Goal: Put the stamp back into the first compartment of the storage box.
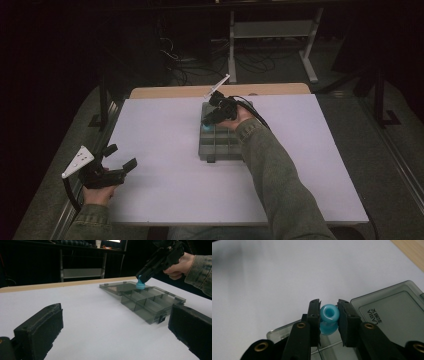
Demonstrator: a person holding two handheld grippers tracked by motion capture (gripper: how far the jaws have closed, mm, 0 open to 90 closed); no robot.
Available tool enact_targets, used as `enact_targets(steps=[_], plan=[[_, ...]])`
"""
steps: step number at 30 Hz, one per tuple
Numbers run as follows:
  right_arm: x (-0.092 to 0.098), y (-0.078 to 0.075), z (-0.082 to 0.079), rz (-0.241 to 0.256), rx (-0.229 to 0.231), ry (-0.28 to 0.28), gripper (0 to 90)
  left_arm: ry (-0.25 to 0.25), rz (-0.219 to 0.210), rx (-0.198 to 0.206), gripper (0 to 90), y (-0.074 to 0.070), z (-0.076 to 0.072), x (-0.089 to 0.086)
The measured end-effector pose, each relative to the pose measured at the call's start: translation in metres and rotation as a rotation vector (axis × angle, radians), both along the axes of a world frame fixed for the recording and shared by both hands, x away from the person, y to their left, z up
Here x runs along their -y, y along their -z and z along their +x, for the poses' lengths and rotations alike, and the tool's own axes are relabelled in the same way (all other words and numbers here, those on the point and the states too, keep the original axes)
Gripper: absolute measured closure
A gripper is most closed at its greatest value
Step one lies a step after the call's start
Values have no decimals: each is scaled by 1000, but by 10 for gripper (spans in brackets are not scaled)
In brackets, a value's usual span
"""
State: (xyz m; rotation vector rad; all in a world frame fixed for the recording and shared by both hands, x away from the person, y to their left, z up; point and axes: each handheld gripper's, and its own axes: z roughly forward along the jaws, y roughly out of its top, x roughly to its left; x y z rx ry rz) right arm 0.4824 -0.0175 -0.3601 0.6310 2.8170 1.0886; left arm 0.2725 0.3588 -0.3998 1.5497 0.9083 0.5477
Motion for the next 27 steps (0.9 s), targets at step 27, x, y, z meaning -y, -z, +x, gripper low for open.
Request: enact_targets(steps=[27], plan=[[7,5,3,13,-35,58,389,1,6,-14,0,1,-1,1]])
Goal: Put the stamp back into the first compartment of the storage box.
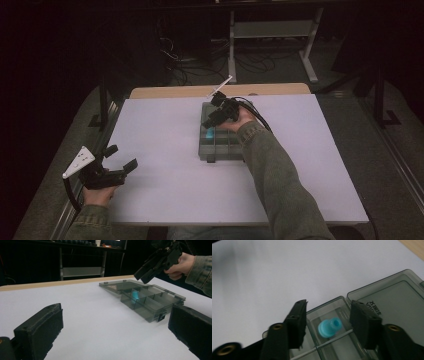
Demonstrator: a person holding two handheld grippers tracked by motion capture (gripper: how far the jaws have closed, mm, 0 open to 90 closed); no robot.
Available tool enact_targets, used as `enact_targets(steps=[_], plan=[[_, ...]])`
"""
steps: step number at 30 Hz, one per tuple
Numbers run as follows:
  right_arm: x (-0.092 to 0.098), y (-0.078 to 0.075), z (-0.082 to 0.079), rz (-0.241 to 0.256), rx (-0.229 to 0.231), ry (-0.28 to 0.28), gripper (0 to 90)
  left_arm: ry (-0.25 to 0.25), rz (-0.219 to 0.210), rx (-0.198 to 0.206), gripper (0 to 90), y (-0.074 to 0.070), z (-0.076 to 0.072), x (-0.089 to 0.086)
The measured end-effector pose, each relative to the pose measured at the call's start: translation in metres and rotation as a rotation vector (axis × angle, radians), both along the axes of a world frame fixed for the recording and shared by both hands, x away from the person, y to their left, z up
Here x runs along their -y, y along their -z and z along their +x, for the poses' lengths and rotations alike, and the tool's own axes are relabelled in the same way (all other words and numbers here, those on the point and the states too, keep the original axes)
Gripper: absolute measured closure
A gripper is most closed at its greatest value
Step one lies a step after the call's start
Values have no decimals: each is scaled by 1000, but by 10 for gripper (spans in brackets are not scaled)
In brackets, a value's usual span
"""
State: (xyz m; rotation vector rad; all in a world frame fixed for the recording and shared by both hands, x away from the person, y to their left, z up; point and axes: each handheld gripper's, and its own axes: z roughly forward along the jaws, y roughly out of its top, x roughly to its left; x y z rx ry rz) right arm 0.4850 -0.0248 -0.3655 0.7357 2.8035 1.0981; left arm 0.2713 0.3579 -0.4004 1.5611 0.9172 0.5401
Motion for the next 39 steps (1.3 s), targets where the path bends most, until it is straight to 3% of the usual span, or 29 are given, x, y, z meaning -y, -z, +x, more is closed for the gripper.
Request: enact_targets(steps=[6,12,16,22,31,39], plan=[[14,-8,-4,13,-2,46,147,2,2,1,0,0,0,0],[28,-16,-10,33,4,95,25,3,6,-2,0,0,0,0],[34,-19,-15,72,-18,126,0,2,7,-2,0,1,0,0],[46,-22,-20,99,-10,130,0,3,9,-4,0,1,1,2],[68,-28,-31,146,34,145,0,7,14,-4,0,1,2,2],[82,-29,-38,170,46,145,0,5,11,-4,0,1,2,2]])
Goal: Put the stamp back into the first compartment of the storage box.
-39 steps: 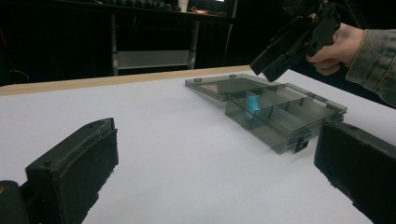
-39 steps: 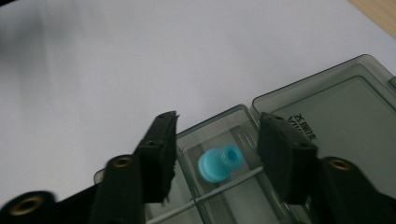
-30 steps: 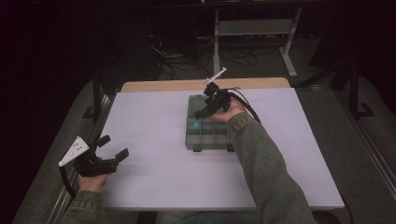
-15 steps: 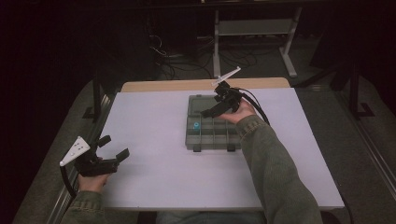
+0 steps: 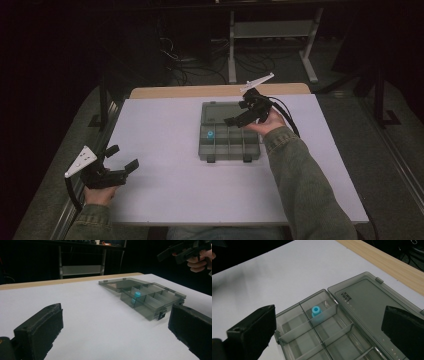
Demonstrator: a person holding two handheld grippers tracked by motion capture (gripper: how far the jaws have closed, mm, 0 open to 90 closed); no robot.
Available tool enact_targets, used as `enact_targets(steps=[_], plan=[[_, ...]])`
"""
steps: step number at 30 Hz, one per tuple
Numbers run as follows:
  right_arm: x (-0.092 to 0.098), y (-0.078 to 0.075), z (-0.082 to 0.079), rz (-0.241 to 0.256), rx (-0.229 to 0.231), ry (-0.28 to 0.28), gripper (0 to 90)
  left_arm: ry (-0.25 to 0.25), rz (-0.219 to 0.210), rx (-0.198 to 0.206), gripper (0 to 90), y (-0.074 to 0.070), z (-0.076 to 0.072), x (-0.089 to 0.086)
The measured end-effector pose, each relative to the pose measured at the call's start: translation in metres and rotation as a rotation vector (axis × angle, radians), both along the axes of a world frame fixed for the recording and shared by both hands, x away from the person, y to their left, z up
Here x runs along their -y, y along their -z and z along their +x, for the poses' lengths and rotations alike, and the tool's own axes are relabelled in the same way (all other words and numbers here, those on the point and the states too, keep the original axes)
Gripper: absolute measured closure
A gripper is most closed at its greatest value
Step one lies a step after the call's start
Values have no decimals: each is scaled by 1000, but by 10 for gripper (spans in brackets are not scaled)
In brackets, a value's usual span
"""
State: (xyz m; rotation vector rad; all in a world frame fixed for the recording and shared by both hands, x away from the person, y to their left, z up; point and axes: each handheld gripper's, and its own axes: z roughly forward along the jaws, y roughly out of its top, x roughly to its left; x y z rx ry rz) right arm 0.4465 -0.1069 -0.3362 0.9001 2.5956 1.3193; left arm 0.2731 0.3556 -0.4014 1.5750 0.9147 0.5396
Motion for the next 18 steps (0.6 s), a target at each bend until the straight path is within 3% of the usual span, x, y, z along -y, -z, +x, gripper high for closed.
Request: enact_targets(steps=[18], plan=[[25,7,-17,45,12,40,0,9,0,1,0,0,0,1]])
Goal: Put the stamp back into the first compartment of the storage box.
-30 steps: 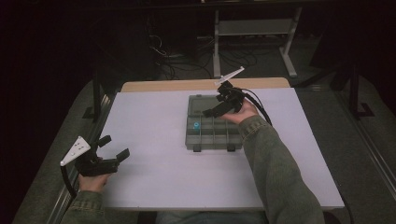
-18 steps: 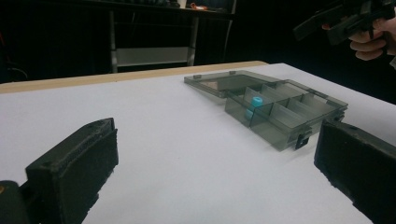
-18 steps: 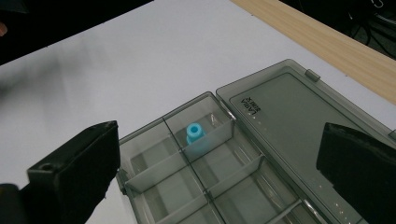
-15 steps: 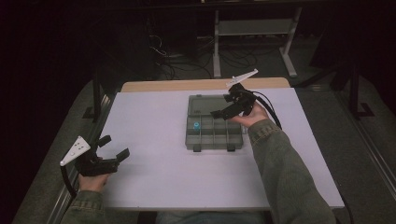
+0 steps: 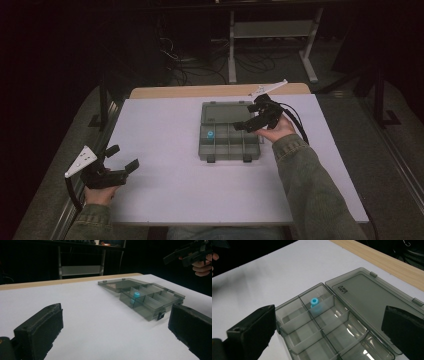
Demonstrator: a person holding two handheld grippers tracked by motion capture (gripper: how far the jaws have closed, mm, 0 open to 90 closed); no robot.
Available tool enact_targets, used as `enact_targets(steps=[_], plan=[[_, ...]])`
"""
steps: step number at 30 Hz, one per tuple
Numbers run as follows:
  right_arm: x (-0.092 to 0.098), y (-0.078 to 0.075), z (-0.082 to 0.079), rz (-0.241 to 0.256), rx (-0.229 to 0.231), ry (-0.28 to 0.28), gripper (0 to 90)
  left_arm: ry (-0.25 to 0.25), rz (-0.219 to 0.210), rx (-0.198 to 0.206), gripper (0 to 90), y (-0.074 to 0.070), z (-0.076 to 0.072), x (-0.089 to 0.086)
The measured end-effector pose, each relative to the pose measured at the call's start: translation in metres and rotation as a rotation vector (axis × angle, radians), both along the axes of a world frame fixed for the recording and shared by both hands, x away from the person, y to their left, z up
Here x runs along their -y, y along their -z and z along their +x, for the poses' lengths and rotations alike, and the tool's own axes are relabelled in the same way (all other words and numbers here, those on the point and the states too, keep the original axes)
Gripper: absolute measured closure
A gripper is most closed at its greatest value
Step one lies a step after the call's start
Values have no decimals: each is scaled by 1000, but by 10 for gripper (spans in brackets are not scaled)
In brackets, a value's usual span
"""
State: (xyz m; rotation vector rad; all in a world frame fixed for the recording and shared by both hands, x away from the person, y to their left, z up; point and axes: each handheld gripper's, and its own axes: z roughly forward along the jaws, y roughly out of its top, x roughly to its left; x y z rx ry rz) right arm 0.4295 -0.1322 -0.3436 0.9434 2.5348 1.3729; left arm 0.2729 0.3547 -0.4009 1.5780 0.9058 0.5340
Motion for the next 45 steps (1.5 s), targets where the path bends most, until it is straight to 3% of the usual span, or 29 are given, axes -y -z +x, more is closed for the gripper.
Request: enact_targets(steps=[45], plan=[[56,22,-55,125,64,66,0,-6,1,-5,0,0,-2,-1]])
